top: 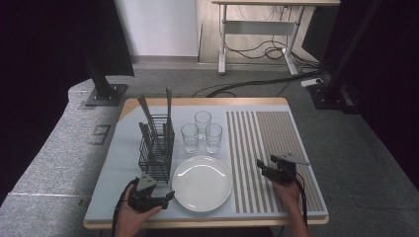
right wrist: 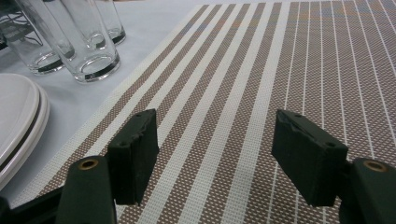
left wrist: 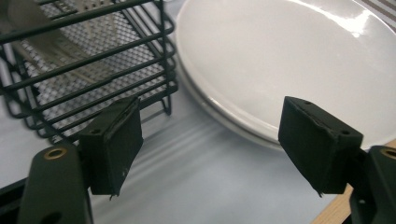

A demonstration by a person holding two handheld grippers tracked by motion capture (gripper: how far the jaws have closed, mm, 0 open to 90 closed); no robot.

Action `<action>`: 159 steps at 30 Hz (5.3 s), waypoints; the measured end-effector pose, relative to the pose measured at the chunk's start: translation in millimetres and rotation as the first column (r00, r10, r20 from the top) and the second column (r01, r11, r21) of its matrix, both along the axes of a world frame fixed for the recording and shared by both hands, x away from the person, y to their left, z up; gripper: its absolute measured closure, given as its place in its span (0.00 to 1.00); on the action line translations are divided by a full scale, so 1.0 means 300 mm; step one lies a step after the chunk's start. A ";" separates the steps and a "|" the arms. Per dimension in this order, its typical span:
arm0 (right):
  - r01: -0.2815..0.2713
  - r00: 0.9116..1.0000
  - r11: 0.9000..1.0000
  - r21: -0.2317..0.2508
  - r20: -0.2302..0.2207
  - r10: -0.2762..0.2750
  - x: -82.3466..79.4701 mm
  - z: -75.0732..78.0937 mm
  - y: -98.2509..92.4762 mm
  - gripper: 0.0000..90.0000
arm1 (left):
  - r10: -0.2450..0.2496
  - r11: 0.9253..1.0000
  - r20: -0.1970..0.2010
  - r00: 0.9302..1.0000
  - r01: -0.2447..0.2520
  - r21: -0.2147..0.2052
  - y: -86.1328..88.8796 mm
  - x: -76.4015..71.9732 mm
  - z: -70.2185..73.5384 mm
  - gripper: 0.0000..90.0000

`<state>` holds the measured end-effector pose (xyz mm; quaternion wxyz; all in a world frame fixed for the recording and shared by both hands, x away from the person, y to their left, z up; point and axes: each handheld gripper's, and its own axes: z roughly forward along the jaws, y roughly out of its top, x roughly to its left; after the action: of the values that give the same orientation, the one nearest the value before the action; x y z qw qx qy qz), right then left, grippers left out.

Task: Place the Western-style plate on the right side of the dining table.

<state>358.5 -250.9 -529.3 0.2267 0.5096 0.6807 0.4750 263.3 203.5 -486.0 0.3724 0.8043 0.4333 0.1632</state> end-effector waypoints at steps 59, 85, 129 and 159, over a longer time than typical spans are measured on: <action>0.008 1.000 0.999 0.051 -0.015 -0.008 0.004 -0.003 -0.017 0.35 | -0.034 0.999 -0.032 0.999 0.035 0.035 -0.160 0.087 -0.011 0.25; 0.010 1.000 0.999 0.043 -0.011 -0.009 0.003 -0.002 -0.015 0.35 | -0.005 0.999 -0.047 0.999 0.007 0.051 -0.152 0.069 -0.053 0.23; -0.008 0.999 0.999 0.035 0.033 0.007 -0.011 0.003 -0.011 0.36 | -0.048 0.999 -0.042 0.998 0.049 0.019 -0.188 0.089 -0.056 0.23; -0.189 0.981 0.982 0.032 0.041 0.187 -0.061 0.051 0.131 0.37 | -0.070 0.998 -0.049 0.996 0.071 0.002 -0.210 0.091 -0.060 0.23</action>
<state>340.2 -211.5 -513.9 0.1846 0.4379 0.7129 0.5157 290.5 140.4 -504.0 0.3655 0.8236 0.4134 0.1310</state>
